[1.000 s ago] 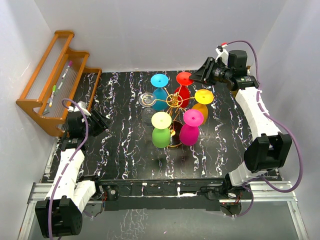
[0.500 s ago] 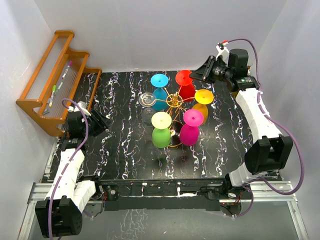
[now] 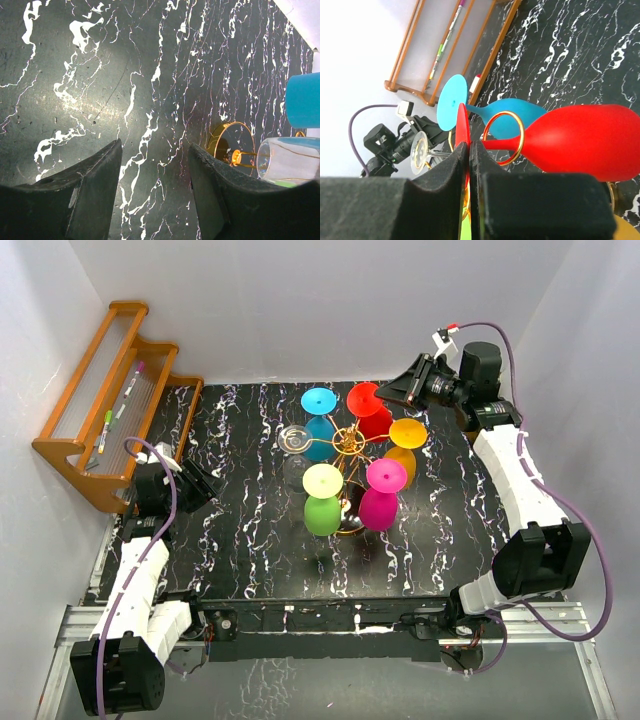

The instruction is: Take the wine glass off the wine glass rack

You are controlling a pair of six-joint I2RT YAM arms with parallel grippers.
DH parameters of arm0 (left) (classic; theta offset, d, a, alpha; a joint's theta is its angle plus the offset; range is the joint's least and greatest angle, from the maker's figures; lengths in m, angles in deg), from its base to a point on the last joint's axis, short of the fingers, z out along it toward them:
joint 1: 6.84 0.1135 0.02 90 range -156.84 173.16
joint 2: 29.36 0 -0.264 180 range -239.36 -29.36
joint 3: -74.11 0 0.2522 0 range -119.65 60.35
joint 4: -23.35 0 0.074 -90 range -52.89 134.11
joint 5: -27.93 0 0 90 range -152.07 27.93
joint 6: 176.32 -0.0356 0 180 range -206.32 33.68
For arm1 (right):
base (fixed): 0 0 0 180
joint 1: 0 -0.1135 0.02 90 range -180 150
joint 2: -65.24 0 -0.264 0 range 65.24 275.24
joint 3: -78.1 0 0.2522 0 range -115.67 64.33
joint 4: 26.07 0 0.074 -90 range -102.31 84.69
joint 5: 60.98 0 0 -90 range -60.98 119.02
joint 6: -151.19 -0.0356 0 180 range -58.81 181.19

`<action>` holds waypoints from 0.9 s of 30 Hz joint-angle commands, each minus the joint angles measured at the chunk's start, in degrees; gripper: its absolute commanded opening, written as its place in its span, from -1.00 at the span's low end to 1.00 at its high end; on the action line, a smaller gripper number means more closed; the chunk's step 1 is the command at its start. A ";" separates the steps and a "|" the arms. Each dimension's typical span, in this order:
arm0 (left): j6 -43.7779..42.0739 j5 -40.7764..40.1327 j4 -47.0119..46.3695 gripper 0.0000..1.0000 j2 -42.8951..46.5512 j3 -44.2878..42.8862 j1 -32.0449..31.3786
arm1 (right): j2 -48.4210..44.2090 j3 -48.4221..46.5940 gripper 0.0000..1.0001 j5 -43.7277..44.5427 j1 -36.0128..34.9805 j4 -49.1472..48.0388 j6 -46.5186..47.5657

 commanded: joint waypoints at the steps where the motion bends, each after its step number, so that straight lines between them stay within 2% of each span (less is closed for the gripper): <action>1: -0.08 0.47 0.28 0.07 0.79 -1.80 0.06 | -2.61 0.54 -0.84 -3.56 -0.14 -4.97 -1.99; 17: -0.03 0.55 0.34 0.07 0.67 -1.84 0.06 | -8.60 2.31 -0.84 4.75 -0.04 1.17 0.26; 27: -0.02 0.56 0.43 0.07 0.83 -1.78 0.06 | -6.44 2.82 -0.84 0.05 -0.04 -1.13 -1.01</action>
